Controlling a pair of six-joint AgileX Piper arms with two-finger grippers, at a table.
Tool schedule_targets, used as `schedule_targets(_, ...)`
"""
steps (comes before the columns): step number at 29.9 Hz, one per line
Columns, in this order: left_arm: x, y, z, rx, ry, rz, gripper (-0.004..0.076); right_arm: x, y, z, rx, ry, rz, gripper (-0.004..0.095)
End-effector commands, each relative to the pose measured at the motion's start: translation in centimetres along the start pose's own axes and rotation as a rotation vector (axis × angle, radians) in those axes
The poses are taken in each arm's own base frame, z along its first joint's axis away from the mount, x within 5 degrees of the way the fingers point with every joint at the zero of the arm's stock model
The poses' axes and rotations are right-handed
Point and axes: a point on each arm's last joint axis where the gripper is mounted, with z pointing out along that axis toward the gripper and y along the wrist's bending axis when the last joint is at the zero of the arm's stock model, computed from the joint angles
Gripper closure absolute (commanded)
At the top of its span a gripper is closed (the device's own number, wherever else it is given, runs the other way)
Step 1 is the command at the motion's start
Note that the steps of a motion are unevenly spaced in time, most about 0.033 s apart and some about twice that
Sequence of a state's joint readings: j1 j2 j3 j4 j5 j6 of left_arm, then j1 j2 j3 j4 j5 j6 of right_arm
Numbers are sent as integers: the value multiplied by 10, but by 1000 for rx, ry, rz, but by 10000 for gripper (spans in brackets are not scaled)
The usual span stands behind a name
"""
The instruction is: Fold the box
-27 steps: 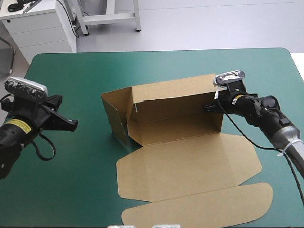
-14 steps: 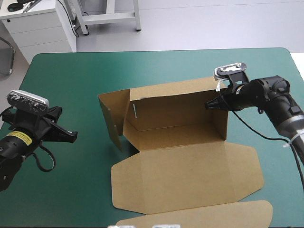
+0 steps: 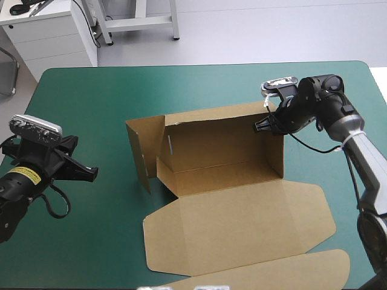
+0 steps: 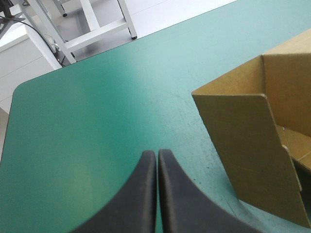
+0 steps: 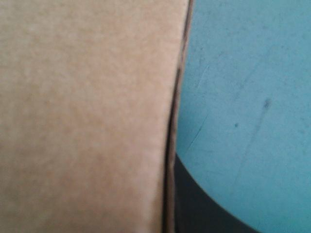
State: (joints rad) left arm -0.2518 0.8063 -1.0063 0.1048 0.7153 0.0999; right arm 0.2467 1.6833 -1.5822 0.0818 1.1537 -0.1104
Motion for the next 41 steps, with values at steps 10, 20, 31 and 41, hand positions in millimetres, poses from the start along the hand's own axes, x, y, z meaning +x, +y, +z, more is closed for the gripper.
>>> schedule_targets(10, -13, 3, -7, -15, -92, -7, 731, -39, -7, 43, -1, -120, -11, 895)
schedule_targets(20, -15, 3, -8, -17, -114, -6, 731, -49, -6, 28, 1, -155, -35, 398)
schedule_targets(31, -15, 3, -8, -17, -116, -6, 731, -62, 1, -52, -16, -209, -30, 155)
schedule_targets(41, -15, 3, -8, -18, -121, -4, 731, -61, 1, -60, -11, -229, 7, 157)
